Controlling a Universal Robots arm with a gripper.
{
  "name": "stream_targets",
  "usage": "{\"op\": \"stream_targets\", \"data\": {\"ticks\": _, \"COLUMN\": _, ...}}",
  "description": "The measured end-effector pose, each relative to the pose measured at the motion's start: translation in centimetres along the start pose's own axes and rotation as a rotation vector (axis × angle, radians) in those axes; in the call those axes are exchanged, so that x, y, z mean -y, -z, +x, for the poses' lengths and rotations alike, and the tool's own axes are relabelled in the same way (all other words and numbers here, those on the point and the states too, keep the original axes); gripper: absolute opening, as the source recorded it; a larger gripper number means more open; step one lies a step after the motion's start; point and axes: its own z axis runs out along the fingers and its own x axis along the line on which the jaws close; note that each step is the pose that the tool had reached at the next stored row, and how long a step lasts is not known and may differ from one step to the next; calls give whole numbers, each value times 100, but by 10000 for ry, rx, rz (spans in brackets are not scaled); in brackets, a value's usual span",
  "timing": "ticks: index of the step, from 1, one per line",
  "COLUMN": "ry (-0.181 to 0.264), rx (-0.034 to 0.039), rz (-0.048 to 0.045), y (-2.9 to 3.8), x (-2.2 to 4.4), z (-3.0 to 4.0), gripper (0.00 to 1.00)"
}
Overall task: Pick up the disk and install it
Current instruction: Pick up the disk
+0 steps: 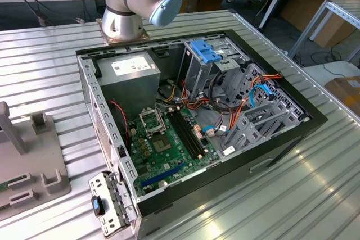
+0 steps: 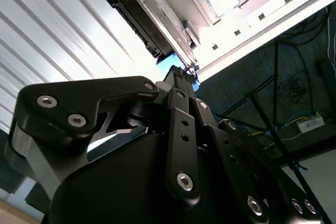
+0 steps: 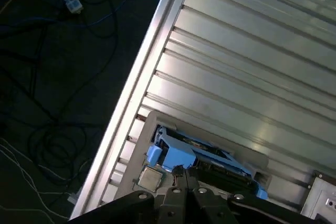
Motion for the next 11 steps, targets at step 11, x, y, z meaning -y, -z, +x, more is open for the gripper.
{"op": "stream_targets", "data": {"ticks": 11, "ry": 3307, "rx": -15, "rz": -58, "y": -2, "x": 0, "z": 0, "gripper": 11}}
